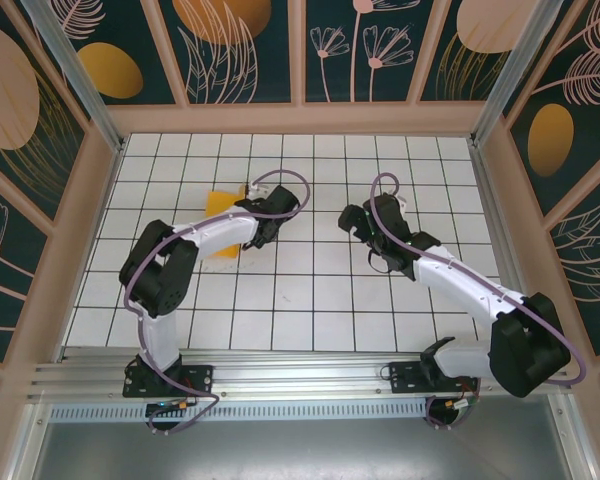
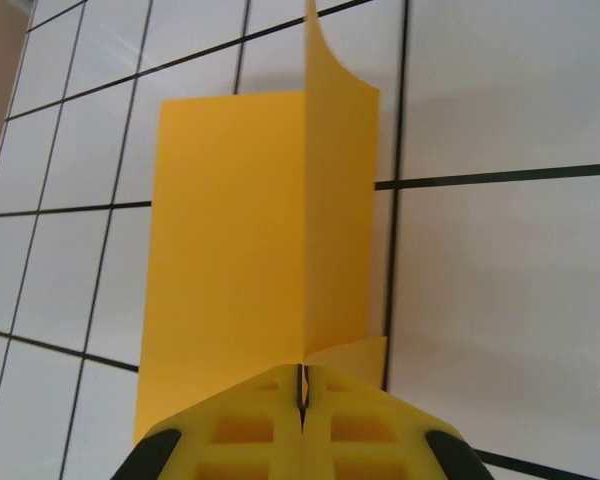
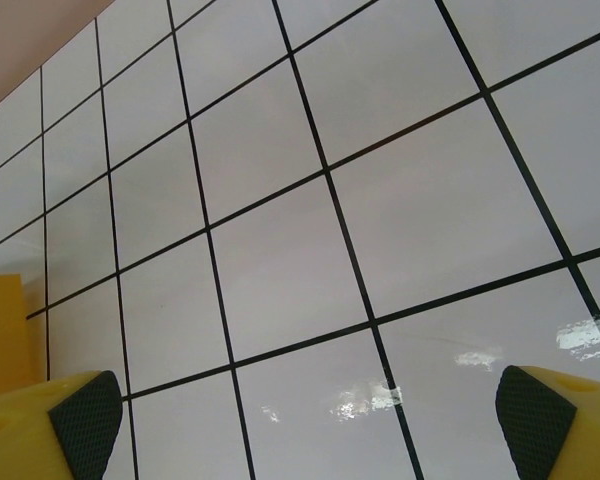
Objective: Fold a paper plane with a square sheet of paper (pick it up from the middle)
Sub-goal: Turn over the paper at the center of the table.
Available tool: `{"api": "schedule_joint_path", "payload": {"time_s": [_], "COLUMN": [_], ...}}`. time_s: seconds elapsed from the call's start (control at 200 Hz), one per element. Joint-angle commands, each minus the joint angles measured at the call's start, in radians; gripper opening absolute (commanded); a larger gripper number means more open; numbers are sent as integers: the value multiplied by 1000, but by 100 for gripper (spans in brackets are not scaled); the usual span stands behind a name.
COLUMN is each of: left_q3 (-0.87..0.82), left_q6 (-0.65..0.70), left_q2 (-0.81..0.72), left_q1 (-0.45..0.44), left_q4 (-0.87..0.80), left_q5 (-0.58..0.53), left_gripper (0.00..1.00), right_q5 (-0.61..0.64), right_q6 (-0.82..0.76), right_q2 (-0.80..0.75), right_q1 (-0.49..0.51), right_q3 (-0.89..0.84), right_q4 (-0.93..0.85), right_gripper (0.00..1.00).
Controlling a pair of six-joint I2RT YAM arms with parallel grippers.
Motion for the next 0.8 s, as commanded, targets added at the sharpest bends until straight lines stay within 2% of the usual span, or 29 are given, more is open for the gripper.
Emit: {"api": "schedule_joint_path", "payload": {"time_s": [0.0,0.23,0.4,0.565,0.796], "left_q3": [58,87,77,54,-27], "left_q6": [-2,-17,-26,-33,-51], "left_q2": [42,100,105,59,-142], "left_q1": [-36,-65,-70,-69,-69], "left_q4": [-13,29,61,99,232], "left_q5": [-4,103,190,303,567], "left_gripper": [0,2,10,24,52], "right_q5": [12,6,-10,-30,-93], "right_q6": [25,34,43,38,2], "right_q2": [-35,-49,-49,-40,2], "right_q1": [-32,-50,-62,-65,-65], "right_q3": [-27,-46,-55,-56,-34], "right_q4": [0,-9,-15,-10,1], "right_gripper": [99,99,99,99,99]}}
